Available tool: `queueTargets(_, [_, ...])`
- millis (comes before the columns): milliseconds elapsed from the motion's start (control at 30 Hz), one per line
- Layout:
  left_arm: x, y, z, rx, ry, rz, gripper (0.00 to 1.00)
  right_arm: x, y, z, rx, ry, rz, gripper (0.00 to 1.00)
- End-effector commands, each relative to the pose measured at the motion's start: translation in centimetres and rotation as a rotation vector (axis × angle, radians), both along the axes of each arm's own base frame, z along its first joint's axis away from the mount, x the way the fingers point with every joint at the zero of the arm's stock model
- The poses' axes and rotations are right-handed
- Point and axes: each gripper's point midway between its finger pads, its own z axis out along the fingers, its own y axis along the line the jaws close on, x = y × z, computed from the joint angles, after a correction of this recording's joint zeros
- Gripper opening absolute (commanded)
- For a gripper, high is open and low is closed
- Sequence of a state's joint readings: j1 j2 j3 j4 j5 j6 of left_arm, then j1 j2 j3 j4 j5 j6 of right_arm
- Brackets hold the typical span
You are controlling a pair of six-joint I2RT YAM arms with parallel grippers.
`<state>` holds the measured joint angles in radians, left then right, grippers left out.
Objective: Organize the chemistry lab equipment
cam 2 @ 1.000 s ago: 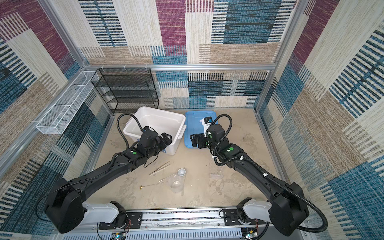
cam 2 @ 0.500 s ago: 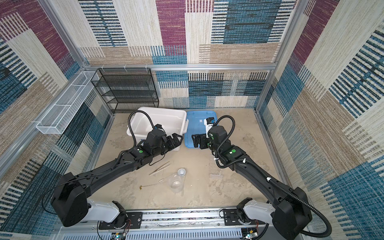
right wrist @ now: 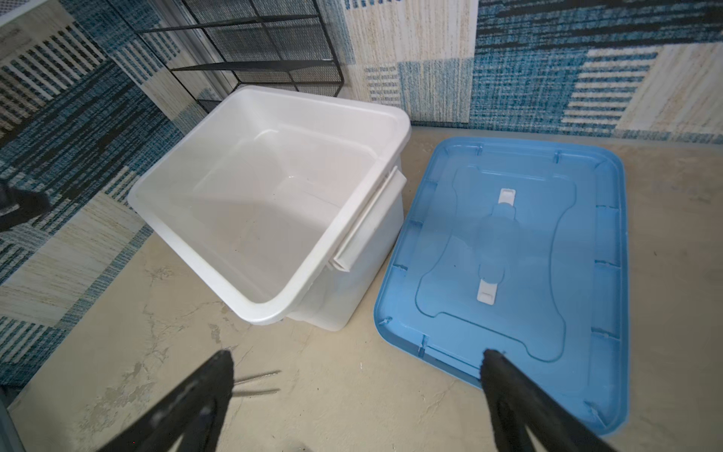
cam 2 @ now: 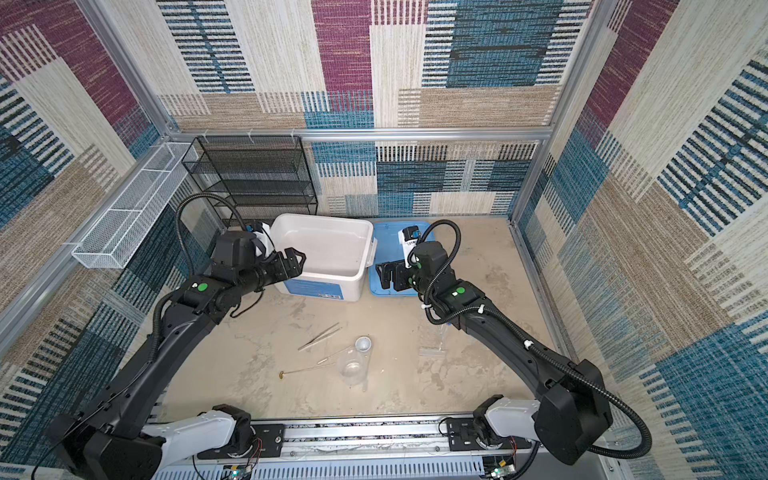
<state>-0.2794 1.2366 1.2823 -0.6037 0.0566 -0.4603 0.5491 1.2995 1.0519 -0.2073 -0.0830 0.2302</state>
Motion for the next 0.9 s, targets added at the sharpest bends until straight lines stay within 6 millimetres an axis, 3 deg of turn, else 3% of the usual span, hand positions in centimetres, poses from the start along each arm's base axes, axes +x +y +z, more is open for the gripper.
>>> queueTargets(0, [1.1, 1.5, -0.8, 0.103, 0.045, -0.059, 0.95, -0.1, 2.2, 0.8, 0.029, -0.005, 0.117, 0.99])
queueTargets(300, [8.4, 11.0, -4.6, 0.365, 0.078, 0.267, 0.96, 1.1, 3.6, 0.2, 0.071, 0.027, 0.125, 0.99])
queueTargets(400, [10.3, 12.6, -6.4, 0.376, 0.13, 0.288, 0.95, 1.2, 3.6, -0.3, 0.066, 0.037, 0.126, 0.99])
queueTargets(467, [11.4, 12.7, -7.3, 0.347, 0.128, 0.262, 0.92, 1.3, 3.7, -0.8, 0.063, 0.045, 0.127, 0.99])
queueTargets(567, [12.3, 11.2, -7.8, 0.294, 0.129, 0.179, 0.89, 1.3, 3.8, -1.3, 0.06, 0.053, 0.127, 0.99])
queueTargets(733, [12.0, 12.5, -10.6, 0.349, 0.239, 0.222, 0.67, 1.6, 4.1, -2.1, 0.062, 0.069, 0.133, 0.99])
queueTargets(867, [11.3, 13.0, -11.1, 0.359, 0.262, 0.248, 0.58, 1.7, 4.8, -2.9, 0.071, 0.097, 0.157, 0.99])
